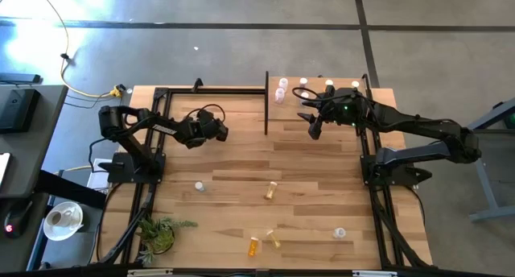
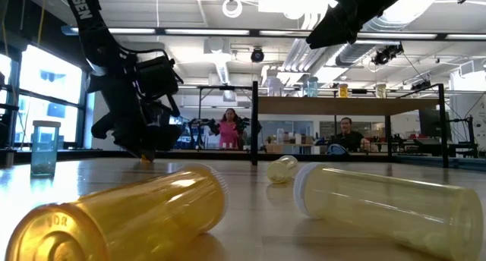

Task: Pick and place medicine bottles onto shelf by color
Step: Put the top orange pill bottle on the shelf aligned with the other orange pill bottle

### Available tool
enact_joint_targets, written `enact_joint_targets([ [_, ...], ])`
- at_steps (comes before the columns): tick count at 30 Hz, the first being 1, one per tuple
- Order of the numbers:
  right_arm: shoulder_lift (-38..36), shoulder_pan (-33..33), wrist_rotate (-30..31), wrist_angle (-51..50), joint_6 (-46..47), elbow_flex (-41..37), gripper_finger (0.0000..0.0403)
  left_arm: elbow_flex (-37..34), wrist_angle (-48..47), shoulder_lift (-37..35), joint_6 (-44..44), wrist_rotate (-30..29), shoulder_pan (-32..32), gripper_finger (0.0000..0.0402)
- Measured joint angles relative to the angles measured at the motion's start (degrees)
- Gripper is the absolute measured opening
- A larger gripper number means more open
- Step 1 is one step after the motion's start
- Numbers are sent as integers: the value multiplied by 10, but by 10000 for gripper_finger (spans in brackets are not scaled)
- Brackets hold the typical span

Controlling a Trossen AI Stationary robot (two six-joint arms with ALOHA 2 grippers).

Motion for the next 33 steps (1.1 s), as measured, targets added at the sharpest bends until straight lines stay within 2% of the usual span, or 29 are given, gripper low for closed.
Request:
enact_joint_targets([
  [4,0,0,-1,0,16,0,191,5,-3,-8,57,28,-11,91],
  [10,0,26,-1,0,15,0,191,29,-10,-40,139,135,-49,91],
  [17,0,73,-1,-1,15,0,191,67,-6,-88,227,217,-112,91],
  [24,6,131,-10,0,15,0,191,110,-3,-102,294,259,-187,92],
  [33,57,195,-10,33,14,-1,191,159,-2,-102,323,259,-260,92],
])
